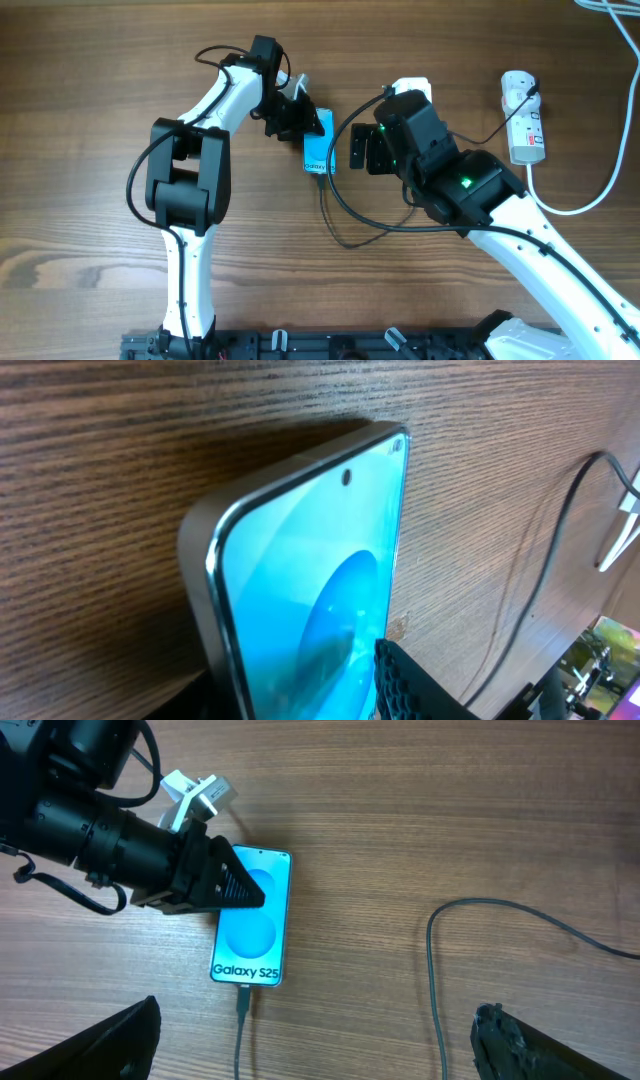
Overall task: Plug charger to phone and switch on socket
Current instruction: 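Lower the phone flat onto the table with the left gripper and release, then move the right gripper to the switch on the white power strip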
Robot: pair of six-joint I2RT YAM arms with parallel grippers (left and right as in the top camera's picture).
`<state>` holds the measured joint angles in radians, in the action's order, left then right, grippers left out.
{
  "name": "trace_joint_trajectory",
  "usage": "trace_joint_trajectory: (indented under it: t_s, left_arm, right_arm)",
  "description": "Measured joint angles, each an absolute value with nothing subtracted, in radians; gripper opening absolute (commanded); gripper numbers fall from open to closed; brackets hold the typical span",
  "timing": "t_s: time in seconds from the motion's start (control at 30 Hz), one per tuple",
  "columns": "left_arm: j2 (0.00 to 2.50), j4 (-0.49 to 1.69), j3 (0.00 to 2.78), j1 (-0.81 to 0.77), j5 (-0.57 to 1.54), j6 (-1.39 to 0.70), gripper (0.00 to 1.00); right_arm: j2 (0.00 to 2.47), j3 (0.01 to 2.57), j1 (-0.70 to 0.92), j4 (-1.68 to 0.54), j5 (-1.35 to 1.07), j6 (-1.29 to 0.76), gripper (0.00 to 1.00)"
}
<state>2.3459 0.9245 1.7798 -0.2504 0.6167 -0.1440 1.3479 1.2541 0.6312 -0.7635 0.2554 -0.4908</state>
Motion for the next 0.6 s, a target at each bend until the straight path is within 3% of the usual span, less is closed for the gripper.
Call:
trace_joint_trajectory:
  t_s: [0.3,0.37,0.47,0.6]
  left_arm:
    - [2.326,0.94,1.791,-0.254,0.485,-0.215,0.56]
    - [2.317,0.944,1.794,-0.252,0.437,-0.231,0.67]
    - [2.299,0.95,1.793,-0.237,0.378,-0.249,0.73]
    - [2.239,0.964,1.79,-0.174,0.27,-0.285,0.99]
  right_arm:
    - [1.348,1.254,0.59,-0.815,0.252,-0.525,1.0]
    - [1.348,1.254,0.529,-0.839,0.244,-0.539,1.0]
    - [1.348,1.254,0.423,-0.873,0.197,-0.536,1.0]
    - [1.349,1.259,0.243,-0.891,0.083,-0.499,1.0]
